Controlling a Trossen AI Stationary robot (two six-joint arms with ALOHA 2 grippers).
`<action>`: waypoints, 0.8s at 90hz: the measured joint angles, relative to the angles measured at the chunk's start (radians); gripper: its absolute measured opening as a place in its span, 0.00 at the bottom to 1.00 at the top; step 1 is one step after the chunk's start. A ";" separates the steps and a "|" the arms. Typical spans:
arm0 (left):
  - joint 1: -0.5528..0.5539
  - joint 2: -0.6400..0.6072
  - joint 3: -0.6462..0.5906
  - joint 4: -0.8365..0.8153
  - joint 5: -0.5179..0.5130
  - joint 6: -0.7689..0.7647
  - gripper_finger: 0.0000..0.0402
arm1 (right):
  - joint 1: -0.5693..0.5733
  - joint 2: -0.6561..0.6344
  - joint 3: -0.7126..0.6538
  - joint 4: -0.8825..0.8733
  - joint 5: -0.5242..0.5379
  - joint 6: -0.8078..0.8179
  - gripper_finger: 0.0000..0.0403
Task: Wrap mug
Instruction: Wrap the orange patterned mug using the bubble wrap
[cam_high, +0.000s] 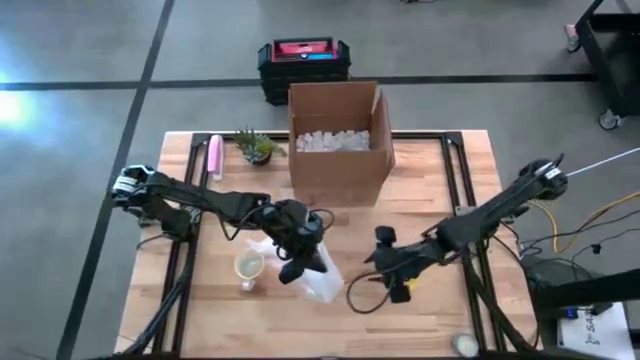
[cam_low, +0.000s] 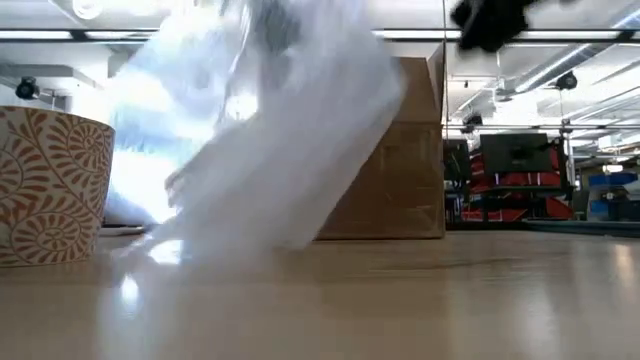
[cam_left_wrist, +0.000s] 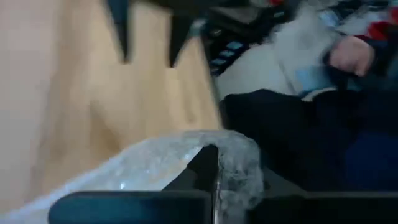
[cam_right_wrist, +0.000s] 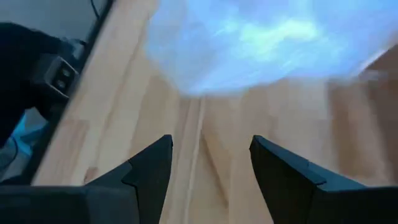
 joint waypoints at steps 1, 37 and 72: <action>-0.002 0.004 0.008 -0.001 0.007 0.003 0.00 | 0.000 -0.009 0.008 -0.011 0.001 -0.008 0.50; -0.134 0.111 0.270 0.039 0.165 0.271 0.00 | 0.000 -0.208 0.071 -0.161 0.057 -0.037 0.50; -0.094 0.105 0.119 -0.203 0.077 0.095 0.00 | 0.000 -0.166 -0.249 0.097 0.079 0.102 0.47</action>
